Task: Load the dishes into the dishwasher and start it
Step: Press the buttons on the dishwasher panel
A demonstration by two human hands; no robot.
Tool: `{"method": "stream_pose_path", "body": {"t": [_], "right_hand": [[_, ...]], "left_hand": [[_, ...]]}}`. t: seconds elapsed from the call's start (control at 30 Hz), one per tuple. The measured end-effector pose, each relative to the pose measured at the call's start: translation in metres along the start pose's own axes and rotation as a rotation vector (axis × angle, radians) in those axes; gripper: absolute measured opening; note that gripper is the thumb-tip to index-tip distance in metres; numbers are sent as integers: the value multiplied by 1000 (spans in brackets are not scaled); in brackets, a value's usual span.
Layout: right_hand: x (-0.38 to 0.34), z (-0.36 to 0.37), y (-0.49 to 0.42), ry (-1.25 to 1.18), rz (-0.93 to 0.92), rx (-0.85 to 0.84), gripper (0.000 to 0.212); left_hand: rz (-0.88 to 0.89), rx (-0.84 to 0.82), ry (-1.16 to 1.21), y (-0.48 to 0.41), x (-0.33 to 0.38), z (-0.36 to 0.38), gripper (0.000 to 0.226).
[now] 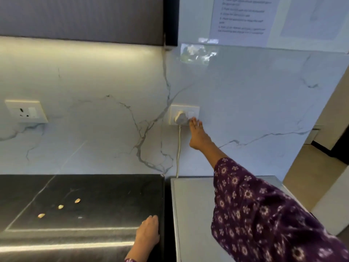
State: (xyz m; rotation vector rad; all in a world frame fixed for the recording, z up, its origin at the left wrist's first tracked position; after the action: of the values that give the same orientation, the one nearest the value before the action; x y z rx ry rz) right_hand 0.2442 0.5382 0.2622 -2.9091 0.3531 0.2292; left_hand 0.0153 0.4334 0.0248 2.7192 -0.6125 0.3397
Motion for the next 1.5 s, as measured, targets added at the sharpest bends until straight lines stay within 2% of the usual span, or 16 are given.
{"method": "stream_pose_path", "body": {"t": [0.13, 0.27, 0.4, 0.57, 0.7, 0.87, 1.03, 1.17, 1.27, 1.33, 1.4, 1.5], "right_hand": [[9, 23, -14, 57, 24, 23, 99], [10, 34, -18, -2, 31, 119, 106], [10, 35, -19, -4, 45, 139, 108], [7, 24, 3, -16, 32, 65, 95], [6, 33, 53, -83, 35, -12, 83], [19, 66, 149, -76, -47, -112, 57], [28, 102, 271, -274, -25, -177, 41], [34, 117, 391, -399, -16, -114, 36], [43, 127, 484, -431, -3, 12, 38], [50, 138, 542, -415, 0, 32, 43], [51, 155, 589, -404, 19, -59, 48], [44, 194, 638, -291, 20, -311, 66]], "left_hand": [[-61, -61, -179, -8, -8, -1, 48], [-39, -70, -270, -14, -1, -5, 45], [-62, -58, -240, -14, -4, -2, 43], [-47, 0, -200, -4, -4, -2, 41], [-48, 85, -186, 16, 2, 1, 27], [-13, 106, -100, 74, 13, 34, 28], [5, 147, 36, 152, 27, 60, 33], [-5, 166, 29, 218, 32, 94, 44], [-4, 181, -24, 256, 28, 120, 63], [11, 152, 13, 277, 26, 134, 72], [26, 118, 60, 288, 25, 139, 78], [44, 87, -15, 288, 24, 131, 80]]}}
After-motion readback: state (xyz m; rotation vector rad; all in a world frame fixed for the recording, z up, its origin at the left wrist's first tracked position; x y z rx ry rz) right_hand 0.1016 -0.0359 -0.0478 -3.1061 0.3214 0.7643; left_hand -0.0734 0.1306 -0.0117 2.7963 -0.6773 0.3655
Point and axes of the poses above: each hand's wrist, its own y-axis away from the middle knuckle, its own z-axis out of the palm, x = y × z, the point moved 6 cm from there along -y, towards the middle knuckle, and after that the axes turned 1 degree about z, right-handed, at the moved point
